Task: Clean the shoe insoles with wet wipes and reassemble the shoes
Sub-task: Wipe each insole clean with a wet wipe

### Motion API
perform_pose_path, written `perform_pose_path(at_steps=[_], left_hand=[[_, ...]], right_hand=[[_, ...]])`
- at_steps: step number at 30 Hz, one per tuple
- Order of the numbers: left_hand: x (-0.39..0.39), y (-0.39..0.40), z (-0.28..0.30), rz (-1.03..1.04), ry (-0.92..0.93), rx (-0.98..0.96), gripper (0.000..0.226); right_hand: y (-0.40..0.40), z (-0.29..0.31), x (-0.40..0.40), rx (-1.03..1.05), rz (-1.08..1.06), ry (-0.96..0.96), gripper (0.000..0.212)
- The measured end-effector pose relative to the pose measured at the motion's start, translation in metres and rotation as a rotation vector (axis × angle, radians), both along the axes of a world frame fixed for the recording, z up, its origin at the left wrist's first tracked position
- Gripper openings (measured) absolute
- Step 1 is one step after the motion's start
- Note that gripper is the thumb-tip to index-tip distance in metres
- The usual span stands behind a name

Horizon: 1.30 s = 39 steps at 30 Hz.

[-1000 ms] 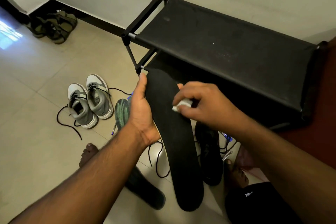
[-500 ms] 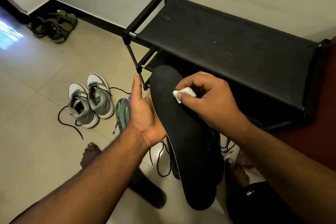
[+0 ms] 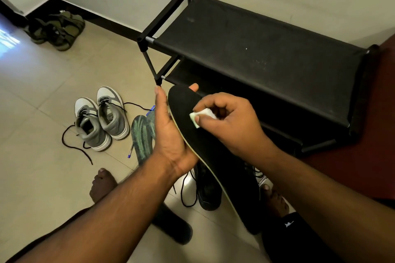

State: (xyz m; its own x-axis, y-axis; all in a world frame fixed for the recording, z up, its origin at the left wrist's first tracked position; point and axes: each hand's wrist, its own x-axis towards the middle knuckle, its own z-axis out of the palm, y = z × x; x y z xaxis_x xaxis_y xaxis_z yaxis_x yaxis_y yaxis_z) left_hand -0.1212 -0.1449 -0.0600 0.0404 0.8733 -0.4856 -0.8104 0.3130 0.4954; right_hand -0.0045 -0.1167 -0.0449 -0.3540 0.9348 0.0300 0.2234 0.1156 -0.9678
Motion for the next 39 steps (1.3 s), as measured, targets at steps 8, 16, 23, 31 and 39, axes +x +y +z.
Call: perform_pose_path(at_steps=[8, 16, 23, 31, 39], left_hand=[[-0.020, 0.010, -0.003, 0.075, 0.046, -0.036, 0.071], [-0.018, 0.008, -0.001, 0.066, 0.087, -0.074, 0.071], [-0.022, 0.010, 0.000, 0.117, 0.085, -0.073, 0.071], [-0.008, 0.006, -0.002, 0.035, 0.088, -0.084, 0.075], [-0.010, 0.004, -0.004, 0.008, 0.082, -0.078, 0.066]], right_hand=[[-0.012, 0.014, 0.001, 0.218, 0.257, -0.091, 0.013], [0.014, -0.009, 0.014, 0.224, 0.019, -0.418, 0.013], [0.013, 0.006, 0.009, 0.069, 0.039, -0.179, 0.013], [0.014, -0.007, 0.010, 0.162, -0.026, -0.287, 0.013], [0.001, 0.008, 0.000, 0.129, 0.082, -0.103, 0.013]])
